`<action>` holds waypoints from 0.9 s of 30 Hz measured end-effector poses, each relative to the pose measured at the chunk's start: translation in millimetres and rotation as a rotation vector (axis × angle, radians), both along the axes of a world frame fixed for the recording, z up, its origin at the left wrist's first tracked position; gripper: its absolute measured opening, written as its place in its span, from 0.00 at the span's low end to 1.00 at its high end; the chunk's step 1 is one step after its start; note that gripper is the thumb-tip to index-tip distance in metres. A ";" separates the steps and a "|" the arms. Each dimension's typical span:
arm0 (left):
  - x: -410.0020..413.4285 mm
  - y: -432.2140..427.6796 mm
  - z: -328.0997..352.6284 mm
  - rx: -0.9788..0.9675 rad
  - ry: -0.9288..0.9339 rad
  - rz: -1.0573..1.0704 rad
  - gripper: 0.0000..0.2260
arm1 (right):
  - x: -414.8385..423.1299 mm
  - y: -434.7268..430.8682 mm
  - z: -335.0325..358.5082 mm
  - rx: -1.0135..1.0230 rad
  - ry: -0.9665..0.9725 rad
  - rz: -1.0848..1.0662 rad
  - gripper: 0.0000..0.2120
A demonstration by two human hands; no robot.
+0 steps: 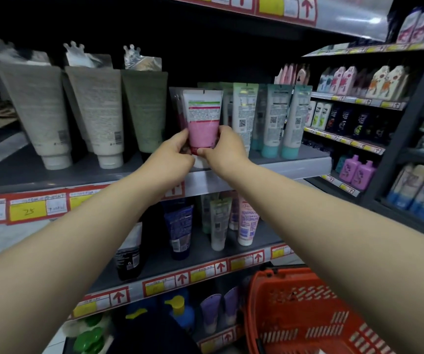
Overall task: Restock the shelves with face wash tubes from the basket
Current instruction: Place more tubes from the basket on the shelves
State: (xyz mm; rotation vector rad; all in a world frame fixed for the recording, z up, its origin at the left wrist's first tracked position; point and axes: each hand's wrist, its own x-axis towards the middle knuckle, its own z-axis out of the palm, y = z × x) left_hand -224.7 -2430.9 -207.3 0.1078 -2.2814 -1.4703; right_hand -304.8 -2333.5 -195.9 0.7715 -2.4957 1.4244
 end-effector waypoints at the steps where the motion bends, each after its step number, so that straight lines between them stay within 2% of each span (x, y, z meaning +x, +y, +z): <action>1: -0.3 -0.1 -0.3 -0.013 -0.002 0.001 0.30 | 0.1 -0.1 -0.9 0.003 0.005 -0.003 0.20; 6: 5.8 6.0 1.4 -0.145 -0.009 -0.004 0.27 | 7.4 5.2 -3.3 0.073 0.036 0.006 0.18; 9: 16.7 17.7 -3.0 -0.394 0.015 0.039 0.22 | 21.5 23.2 -9.5 0.161 0.141 0.046 0.18; 11: 25.4 28.6 -12.3 -0.593 -0.035 0.105 0.25 | 33.2 43.2 -18.7 0.280 0.237 0.086 0.24; 14: 35.0 50.5 -29.2 -0.758 -0.095 0.077 0.30 | 44.4 76.9 -41.9 0.468 0.335 0.134 0.29; 20: 23.5 96.4 -74.3 -0.915 -0.245 -0.117 0.32 | 40.2 147.5 -104.0 0.810 0.365 0.124 0.33; 27: -14.8 159.5 -158.0 -1.035 -0.341 -0.321 0.31 | 28.4 224.7 -176.7 0.981 0.233 0.101 0.33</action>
